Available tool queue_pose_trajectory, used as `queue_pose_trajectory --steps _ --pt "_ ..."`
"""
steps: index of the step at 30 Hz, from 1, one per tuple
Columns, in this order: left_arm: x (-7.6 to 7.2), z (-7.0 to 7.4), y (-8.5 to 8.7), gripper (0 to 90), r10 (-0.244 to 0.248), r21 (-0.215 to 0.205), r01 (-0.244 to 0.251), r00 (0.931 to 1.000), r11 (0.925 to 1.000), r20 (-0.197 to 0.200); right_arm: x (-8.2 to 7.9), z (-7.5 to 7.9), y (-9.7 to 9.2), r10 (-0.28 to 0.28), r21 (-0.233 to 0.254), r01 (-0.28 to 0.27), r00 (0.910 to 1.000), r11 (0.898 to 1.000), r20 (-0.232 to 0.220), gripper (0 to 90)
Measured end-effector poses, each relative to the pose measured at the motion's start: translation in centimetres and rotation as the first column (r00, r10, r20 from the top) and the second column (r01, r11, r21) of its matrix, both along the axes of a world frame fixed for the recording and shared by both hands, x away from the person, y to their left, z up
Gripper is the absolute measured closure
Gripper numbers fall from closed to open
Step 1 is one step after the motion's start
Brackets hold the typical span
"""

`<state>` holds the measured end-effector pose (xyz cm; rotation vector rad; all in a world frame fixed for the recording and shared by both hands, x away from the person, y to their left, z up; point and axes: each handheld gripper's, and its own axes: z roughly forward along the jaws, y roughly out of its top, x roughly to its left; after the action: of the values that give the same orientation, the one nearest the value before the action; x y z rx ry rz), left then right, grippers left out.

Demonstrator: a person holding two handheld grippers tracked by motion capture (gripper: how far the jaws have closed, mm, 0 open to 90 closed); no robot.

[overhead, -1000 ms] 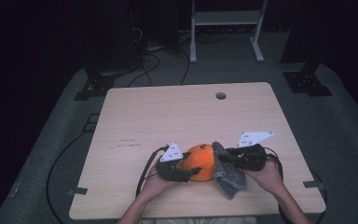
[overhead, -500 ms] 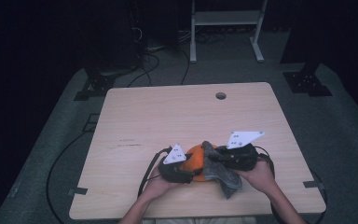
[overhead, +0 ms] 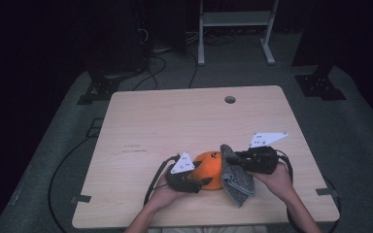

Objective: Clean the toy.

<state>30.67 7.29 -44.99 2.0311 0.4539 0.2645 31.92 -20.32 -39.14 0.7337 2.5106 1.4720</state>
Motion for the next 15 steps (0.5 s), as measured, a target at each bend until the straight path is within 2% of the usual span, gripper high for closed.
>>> queue_pose_trajectory --steps 1,3,5,9,12,15 --pt "0.0 0.0 0.0 35.3 0.001 0.001 -0.001 1.0 1.0 -0.001 -0.3 0.1 0.3 0.018 -0.001 -0.018 0.9998 1.0 0.008 76.3" --pt "-0.1 0.0 0.2 35.3 0.006 -0.001 -0.006 1.0 1.0 0.0 -0.6 0.3 0.7 0.025 -0.036 -0.024 0.999 0.999 0.036 76.3" --pt "0.1 0.1 0.4 35.3 0.011 -0.011 -0.012 0.9999 0.9999 -0.01 -0.3 -0.1 0.1 0.004 -0.031 -0.004 0.9998 1.0 0.019 76.3" --pt "0.6 0.0 1.0 35.3 0.022 -0.045 -0.025 0.9984 0.9987 -0.051 0.0 -1.8 -1.7 -0.049 -0.021 0.049 0.9982 0.999 -0.035 76.4" --pt "0.6 0.1 0.8 35.3 0.023 -0.044 -0.025 0.9985 0.9987 -0.05 -0.6 -2.4 -1.8 -0.052 -0.017 0.052 0.998 0.999 -0.036 76.4" --pt "0.6 0.2 0.7 35.5 0.027 -0.03 -0.028 0.9987 0.9992 -0.044 -1.2 -1.7 -1.1 -0.018 -0.02 0.018 0.9998 1.0 -0.009 76.5"
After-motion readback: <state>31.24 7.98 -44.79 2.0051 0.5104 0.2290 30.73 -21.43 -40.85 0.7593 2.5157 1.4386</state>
